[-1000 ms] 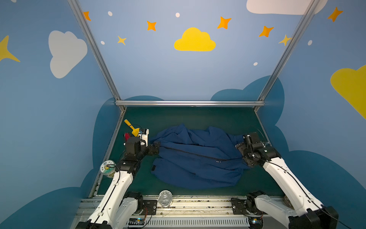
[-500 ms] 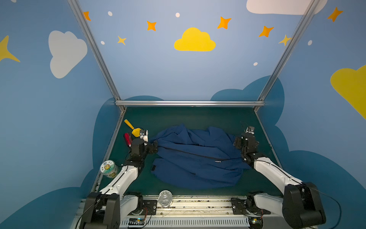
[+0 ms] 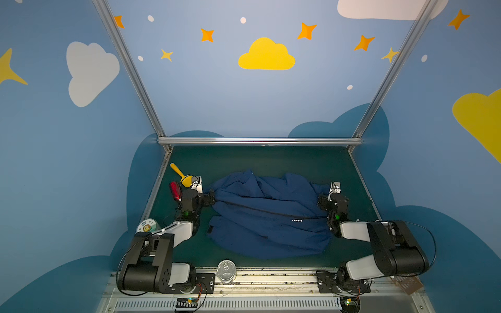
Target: Zip up the jacket
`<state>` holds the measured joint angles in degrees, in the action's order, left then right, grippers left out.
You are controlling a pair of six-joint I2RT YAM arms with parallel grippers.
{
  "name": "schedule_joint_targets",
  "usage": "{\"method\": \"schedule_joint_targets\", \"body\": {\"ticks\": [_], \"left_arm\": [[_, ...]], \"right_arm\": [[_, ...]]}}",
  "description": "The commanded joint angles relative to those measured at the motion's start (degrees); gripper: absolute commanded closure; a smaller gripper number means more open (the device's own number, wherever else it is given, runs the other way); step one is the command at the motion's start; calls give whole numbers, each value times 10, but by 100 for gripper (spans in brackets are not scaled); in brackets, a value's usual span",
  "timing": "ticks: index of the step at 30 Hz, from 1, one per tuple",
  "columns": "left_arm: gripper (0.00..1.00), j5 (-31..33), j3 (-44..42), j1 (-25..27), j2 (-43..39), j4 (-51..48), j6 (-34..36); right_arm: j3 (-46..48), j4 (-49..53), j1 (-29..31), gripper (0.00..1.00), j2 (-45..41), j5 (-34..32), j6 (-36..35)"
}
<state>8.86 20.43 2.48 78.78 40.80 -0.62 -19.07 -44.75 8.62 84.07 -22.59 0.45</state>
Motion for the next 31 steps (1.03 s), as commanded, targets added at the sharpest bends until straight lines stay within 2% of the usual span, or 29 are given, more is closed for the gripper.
{"method": "schedule_joint_targets", "body": {"ticks": [1, 3, 4, 5, 6, 8, 9, 11, 13, 16, 18, 21, 23, 31], "left_arm": [[1, -22, -31, -9, 39, 116, 9], [0, -32, -35, -9, 73, 150, 12], [1, -39, -34, -8, 89, 164, 16], [1, -44, -26, -8, 98, 162, 19], [1, -45, -12, -8, 100, 139, 20], [1, -45, 23, -14, 94, 61, 13], [1, -61, 29, -25, 92, 46, 6], [1, -65, 29, -29, 94, 50, 1], [0, -65, 30, -29, 93, 47, 2], [1, -65, 30, -29, 93, 46, 2], [1, -65, 30, -29, 93, 46, 2], [1, -65, 30, -29, 93, 46, 2], [1, -65, 31, -29, 93, 46, 2], [1, -65, 30, -29, 93, 47, 2]], "right_arm": [[7, -97, -16, 10, 25, 95, -15], [17, -187, -18, 10, 65, 92, -29], [9, -152, -18, 10, 50, 91, -21], [-6, -70, -19, 10, 25, 91, -12], [-19, -50, -22, 11, 24, 90, -6], [-15, -99, -29, 10, 49, 92, -6], [-19, -88, -32, 10, 46, 94, -3], [-31, -33, -33, 10, 29, 97, 4], [-20, -82, -34, 10, 45, 98, -2], [-31, -37, -34, 10, 31, 99, 4], [-23, -70, -35, 10, 41, 100, -1], [-30, -42, -35, 10, 32, 101, 3], [-25, -64, -35, 10, 39, 100, 0], [-29, -46, -42, 10, 35, 116, 5]]}}
